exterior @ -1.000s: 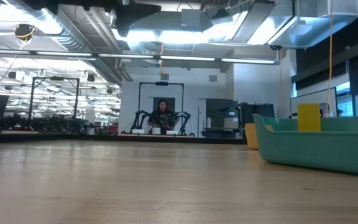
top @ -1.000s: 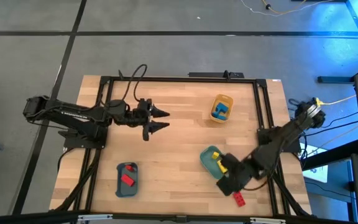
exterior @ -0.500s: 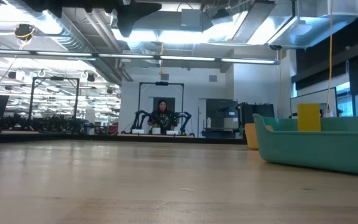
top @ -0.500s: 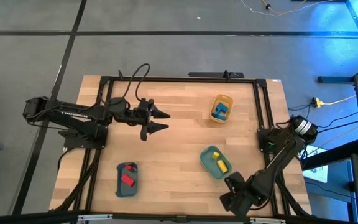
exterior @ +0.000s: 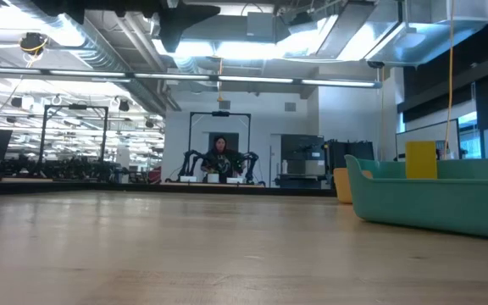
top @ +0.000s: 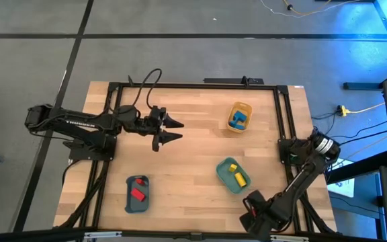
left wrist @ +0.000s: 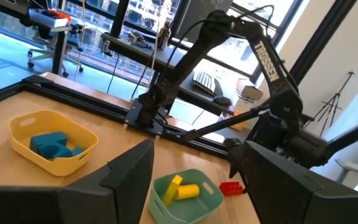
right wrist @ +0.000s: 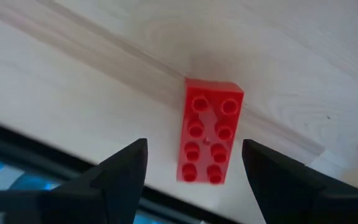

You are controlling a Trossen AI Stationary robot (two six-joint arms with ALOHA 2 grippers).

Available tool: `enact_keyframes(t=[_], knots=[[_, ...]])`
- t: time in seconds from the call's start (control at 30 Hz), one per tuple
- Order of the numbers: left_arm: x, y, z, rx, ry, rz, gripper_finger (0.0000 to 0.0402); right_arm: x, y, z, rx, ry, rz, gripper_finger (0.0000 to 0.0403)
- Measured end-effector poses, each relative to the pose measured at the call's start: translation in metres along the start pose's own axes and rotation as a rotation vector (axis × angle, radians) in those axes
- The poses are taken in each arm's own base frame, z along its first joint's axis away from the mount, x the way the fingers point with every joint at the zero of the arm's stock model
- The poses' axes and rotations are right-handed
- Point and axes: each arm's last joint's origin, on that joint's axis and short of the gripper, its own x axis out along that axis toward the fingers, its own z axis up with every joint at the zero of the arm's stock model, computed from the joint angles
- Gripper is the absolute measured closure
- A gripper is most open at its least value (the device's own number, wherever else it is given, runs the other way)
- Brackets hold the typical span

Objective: Sort & place blocks by color
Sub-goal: Put the red game piece into the blue bin

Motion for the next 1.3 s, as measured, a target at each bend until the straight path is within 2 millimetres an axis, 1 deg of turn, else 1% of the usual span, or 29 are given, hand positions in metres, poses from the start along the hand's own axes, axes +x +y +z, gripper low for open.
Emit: enact_keyframes(t=[0.3,0.53,0.63,0.7,0.77,0.8,0.87,0.97,1.03,1.1,1.2,1.3], knots=[[0.0,0.0,0.0,-0.009,-0.004,0.007,0.0164,0.023,0.004,-0.002,0.005,0.017,-0.068,0.0141],[0.0,0.0,0.0,-0.01,-0.005,0.007,0.0164,0.029,0.004,-0.002,0.007,0.016,-0.082,0.0146],[0.0,0.0,0.001,-0.023,-0.007,0.006,0.0164,0.03,0.004,-0.001,0.004,0.021,-0.089,0.0174],[0.0,0.0,0.001,-0.045,-0.006,0.002,0.0164,0.03,0.004,-0.001,0.003,0.023,-0.088,0.021],[0.0,0.0,0.0,-0.061,0.001,-0.013,0.0164,0.03,0.004,-0.002,-0.023,0.026,-0.082,0.0256],[0.0,-0.001,0.0,-0.062,0.006,-0.025,0.0164,0.03,0.005,-0.002,-0.044,0.032,-0.073,0.0267],[0.0,-0.002,0.001,-0.062,0.009,-0.053,0.0164,0.027,0.008,-0.004,-0.092,0.05,-0.036,0.0264],[0.0,-0.004,0.003,-0.062,0.008,-0.075,0.0164,0.014,0.01,-0.005,-0.165,0.065,0.044,0.0264],[0.001,-0.006,0.007,-0.058,0.002,-0.094,0.0164,0.0,0.012,-0.006,-0.199,0.047,0.132,0.0264],[0.002,-0.008,0.013,-0.034,-0.009,-0.116,0.0164,-0.018,0.013,-0.005,-0.242,-0.008,0.242,0.0264],[0.003,-0.014,0.018,0.064,-0.01,-0.143,0.0164,-0.045,0.015,0.001,-0.28,-0.111,0.41,0.0264],[0.008,-0.022,0.019,0.235,0.035,-0.163,0.0164,-0.07,0.021,0.018,-0.289,-0.232,0.55,0.0264]])
